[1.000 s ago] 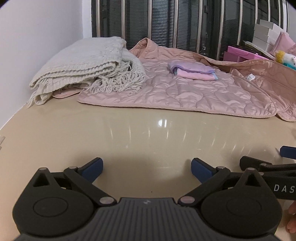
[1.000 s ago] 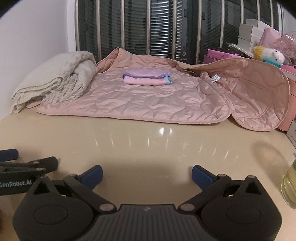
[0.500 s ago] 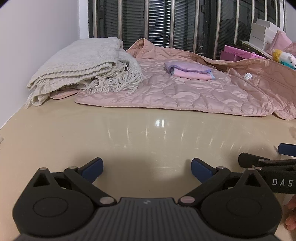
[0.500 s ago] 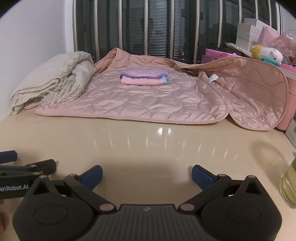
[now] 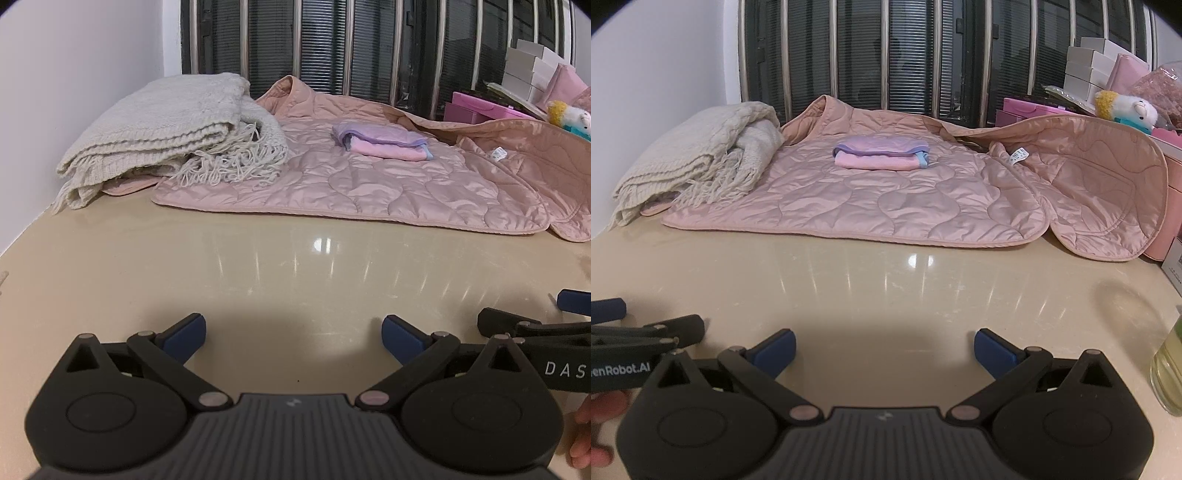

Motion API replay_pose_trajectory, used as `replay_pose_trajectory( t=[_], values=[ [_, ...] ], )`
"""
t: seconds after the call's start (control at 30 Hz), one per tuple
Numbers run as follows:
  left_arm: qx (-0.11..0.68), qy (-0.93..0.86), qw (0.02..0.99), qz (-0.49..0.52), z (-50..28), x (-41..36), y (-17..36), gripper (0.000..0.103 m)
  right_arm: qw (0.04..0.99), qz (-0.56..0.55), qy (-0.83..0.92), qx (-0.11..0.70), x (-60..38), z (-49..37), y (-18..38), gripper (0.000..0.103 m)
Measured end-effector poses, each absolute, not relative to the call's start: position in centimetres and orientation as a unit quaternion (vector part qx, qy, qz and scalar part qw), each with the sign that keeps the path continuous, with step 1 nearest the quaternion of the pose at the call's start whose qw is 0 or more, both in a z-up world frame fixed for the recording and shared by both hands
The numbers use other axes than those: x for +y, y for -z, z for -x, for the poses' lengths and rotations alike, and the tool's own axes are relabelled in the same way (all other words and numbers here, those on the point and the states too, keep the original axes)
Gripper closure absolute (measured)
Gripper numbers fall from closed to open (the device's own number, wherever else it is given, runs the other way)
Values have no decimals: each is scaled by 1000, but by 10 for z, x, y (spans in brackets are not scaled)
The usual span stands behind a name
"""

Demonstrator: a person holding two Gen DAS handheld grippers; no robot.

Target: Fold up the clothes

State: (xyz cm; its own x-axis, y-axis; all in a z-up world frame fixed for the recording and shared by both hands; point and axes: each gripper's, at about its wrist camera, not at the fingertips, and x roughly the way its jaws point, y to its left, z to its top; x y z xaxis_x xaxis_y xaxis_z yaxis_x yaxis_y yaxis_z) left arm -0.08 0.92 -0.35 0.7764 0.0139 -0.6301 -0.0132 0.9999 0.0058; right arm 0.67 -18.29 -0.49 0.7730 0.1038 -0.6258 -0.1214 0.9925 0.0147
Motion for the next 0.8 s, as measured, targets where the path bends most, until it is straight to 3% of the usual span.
replay_pose_trajectory(
  t=[0.8],
  values=[
    [335,-3,942,-2,0,9,3,1,942,12,-51,332,-184,-8,5,0]
  ],
)
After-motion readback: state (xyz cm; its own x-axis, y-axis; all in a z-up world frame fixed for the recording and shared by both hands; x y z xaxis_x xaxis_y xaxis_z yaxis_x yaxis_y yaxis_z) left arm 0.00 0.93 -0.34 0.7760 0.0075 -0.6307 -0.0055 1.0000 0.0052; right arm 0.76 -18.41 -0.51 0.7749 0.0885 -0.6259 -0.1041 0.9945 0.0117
